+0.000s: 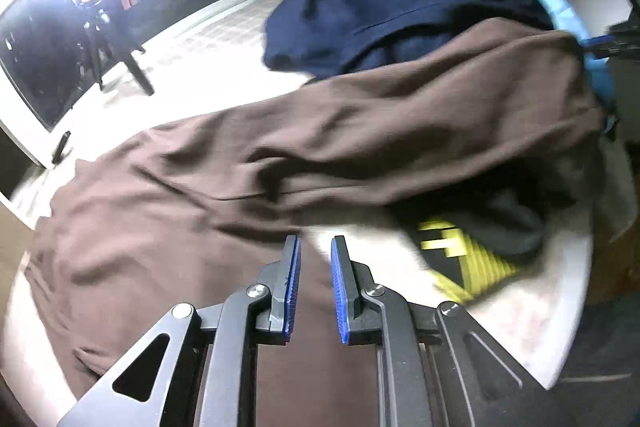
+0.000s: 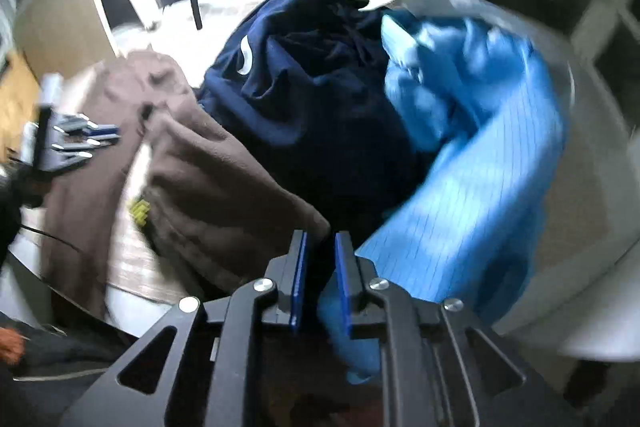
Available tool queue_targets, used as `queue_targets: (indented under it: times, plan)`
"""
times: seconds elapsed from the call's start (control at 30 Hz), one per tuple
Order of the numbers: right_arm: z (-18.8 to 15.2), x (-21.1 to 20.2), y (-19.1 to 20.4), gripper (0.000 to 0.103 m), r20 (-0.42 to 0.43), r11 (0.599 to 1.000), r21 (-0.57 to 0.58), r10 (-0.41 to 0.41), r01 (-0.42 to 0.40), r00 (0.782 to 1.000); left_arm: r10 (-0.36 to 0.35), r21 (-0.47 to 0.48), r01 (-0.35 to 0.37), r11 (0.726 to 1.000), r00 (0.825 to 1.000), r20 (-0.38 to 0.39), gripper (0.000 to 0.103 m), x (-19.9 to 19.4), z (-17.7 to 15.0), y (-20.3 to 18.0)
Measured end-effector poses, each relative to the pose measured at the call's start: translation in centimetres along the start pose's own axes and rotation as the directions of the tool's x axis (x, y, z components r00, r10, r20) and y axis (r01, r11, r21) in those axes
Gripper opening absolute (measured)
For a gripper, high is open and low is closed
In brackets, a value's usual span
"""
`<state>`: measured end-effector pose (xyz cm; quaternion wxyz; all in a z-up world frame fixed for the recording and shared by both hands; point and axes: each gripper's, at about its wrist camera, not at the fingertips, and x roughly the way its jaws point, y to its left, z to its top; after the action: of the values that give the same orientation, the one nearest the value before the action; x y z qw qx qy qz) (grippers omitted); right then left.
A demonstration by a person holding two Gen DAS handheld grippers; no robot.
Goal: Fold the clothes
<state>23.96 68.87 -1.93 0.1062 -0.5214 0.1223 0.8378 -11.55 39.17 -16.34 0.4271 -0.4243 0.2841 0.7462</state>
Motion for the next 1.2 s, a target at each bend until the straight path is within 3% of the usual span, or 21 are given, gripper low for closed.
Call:
queue_targets:
  times: [0.1, 0.23, 0.4, 0.53, 0.87, 0.93, 1.2]
  plan:
    - [-2.3, -1.3, -1.0, 0.032, 0.054, 0.982, 0.138, 0.122, -0.129, 0.991, 0.011, 0.036, -0.011, 0.999, 1.000, -0.014, 0.018, 1.1, 0.7, 1.5]
    - [-4.9, -1.3, -0.9, 0.032, 0.092, 0.939, 0.266, 0.199, -0.217, 0.976, 0.007, 0.120, -0.003, 0.993, 0.999, -0.031, 0.022, 2.9, 2.2, 1.0]
    - [-7.4, 0.3, 0.4, 0.032, 0.110, 0.914, 0.316, 0.230, -0.253, 0.967, 0.009, 0.165, 0.001, 0.986, 0.998, -0.061, 0.022, 3.9, 3.1, 0.8]
    - [-7.0, 2.3, 0.4, 0.032, 0.129, 0.899, 0.328, 0.261, -0.290, 0.957, 0.012, 0.206, 0.004, 0.978, 0.997, -0.073, 0.024, 4.1, 3.3, 0.5]
    - [-5.4, 4.2, 3.5, 0.031, 0.085, 0.951, 0.200, 0.221, -0.234, 0.972, -0.009, 0.214, 0.026, 0.976, 0.997, -0.081, 0.027, 4.6, 3.5, 1.2]
    - [-5.5, 3.7, 4.4, 0.013, 0.097, 0.960, 0.163, 0.214, -0.227, 0.972, -0.014, 0.210, 0.031, 0.977, 0.997, -0.079, 0.027, 4.6, 3.5, 1.3]
    - [-6.5, 1.3, 4.4, 0.012, 0.121, 0.982, 0.135, 0.120, -0.136, 0.985, -0.031, 0.213, 0.047, 0.976, 0.996, -0.079, 0.027, 4.7, 3.7, 1.4]
